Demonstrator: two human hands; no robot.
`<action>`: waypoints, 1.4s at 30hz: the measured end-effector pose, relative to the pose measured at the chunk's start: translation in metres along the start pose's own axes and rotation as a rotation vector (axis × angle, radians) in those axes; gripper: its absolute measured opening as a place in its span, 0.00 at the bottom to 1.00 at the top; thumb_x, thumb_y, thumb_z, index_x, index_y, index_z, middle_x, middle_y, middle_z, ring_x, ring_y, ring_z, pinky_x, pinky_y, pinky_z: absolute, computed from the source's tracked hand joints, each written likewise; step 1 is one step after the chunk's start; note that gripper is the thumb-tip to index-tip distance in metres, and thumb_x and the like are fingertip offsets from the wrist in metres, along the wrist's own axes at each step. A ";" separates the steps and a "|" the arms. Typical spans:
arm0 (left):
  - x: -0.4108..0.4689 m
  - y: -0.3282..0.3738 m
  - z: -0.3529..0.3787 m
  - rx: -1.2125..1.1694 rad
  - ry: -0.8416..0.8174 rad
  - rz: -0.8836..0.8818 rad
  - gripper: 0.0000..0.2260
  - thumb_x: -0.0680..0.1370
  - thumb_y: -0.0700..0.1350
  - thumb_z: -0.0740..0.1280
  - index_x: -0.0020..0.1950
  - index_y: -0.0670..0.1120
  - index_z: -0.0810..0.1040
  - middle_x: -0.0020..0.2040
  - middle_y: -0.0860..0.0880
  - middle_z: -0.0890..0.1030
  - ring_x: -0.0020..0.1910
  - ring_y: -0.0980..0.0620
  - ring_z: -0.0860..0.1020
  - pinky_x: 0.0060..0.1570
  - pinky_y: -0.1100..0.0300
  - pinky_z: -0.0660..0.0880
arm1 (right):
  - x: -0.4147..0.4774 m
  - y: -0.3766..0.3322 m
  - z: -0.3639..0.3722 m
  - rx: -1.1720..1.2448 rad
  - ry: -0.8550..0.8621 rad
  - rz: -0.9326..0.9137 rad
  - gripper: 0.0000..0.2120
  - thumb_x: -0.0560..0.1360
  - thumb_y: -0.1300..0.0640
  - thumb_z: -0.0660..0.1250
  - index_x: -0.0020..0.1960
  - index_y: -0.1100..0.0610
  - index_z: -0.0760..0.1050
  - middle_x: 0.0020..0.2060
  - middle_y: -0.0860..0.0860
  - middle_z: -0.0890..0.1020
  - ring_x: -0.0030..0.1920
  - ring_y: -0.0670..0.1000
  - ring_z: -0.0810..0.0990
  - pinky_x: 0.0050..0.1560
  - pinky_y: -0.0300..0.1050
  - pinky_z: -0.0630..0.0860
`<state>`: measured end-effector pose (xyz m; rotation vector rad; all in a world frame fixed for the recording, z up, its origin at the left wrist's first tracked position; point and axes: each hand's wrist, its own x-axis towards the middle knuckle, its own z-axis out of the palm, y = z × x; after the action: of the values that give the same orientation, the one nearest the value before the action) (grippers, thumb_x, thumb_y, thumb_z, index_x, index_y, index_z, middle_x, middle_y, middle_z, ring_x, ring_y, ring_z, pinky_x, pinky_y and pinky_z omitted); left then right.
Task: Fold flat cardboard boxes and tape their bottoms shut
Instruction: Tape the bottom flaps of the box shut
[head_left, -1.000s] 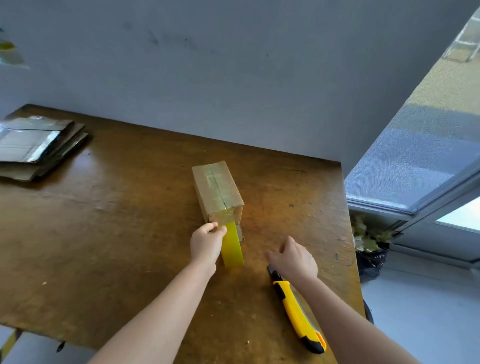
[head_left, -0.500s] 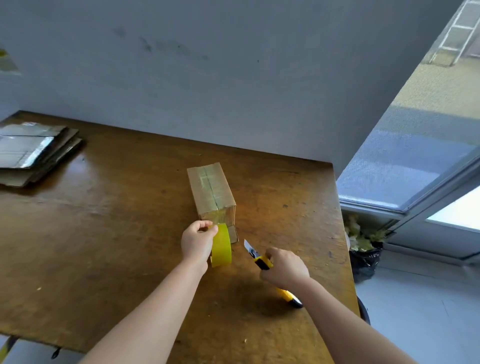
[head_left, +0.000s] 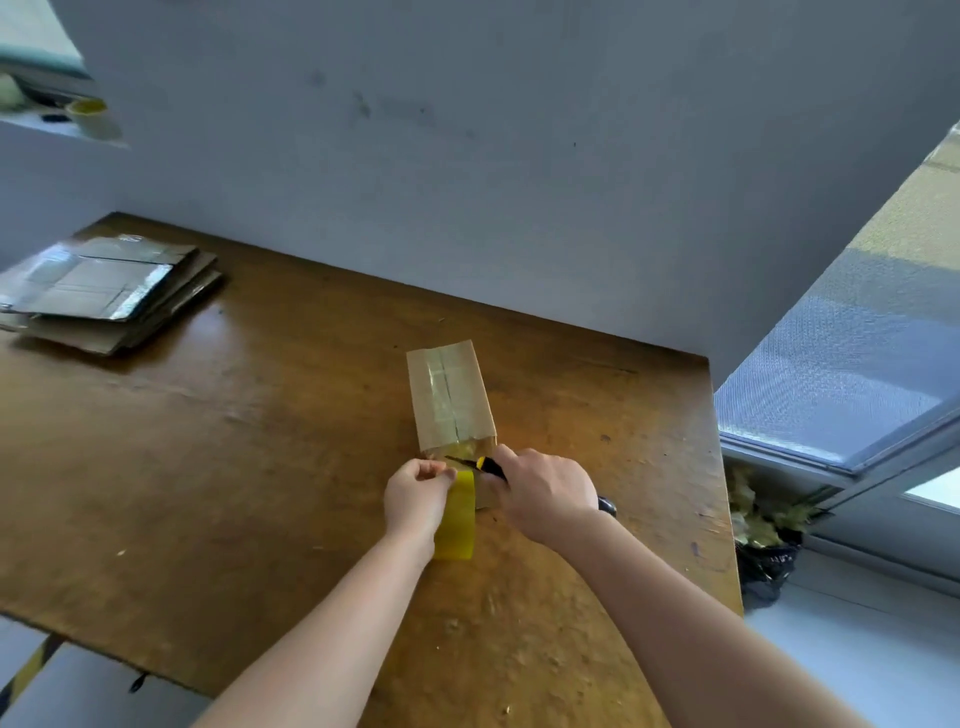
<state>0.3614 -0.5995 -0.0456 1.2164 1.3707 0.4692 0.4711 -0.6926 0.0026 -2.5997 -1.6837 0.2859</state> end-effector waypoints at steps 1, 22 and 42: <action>0.000 -0.001 0.000 -0.001 -0.005 0.000 0.03 0.76 0.46 0.70 0.44 0.47 0.78 0.45 0.48 0.80 0.44 0.49 0.76 0.38 0.57 0.72 | 0.003 -0.001 -0.003 -0.043 -0.006 -0.011 0.12 0.82 0.45 0.52 0.59 0.50 0.67 0.43 0.51 0.78 0.37 0.56 0.76 0.29 0.46 0.63; 0.015 0.007 -0.003 0.245 -0.073 0.097 0.04 0.72 0.43 0.71 0.43 0.48 0.76 0.43 0.48 0.79 0.42 0.50 0.77 0.34 0.60 0.69 | 0.020 0.011 0.015 -0.450 -0.294 0.006 0.07 0.78 0.56 0.62 0.52 0.53 0.78 0.46 0.50 0.83 0.46 0.53 0.82 0.36 0.45 0.69; 0.026 0.010 -0.009 0.358 -0.127 0.164 0.04 0.73 0.47 0.69 0.40 0.51 0.76 0.39 0.52 0.79 0.42 0.49 0.77 0.36 0.59 0.69 | 0.046 -0.010 0.017 0.073 0.402 -0.079 0.34 0.72 0.39 0.68 0.72 0.54 0.66 0.70 0.56 0.70 0.71 0.59 0.66 0.68 0.56 0.65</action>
<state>0.3632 -0.5708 -0.0476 1.6316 1.2851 0.2599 0.4773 -0.6481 -0.0194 -2.3299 -1.5909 -0.1657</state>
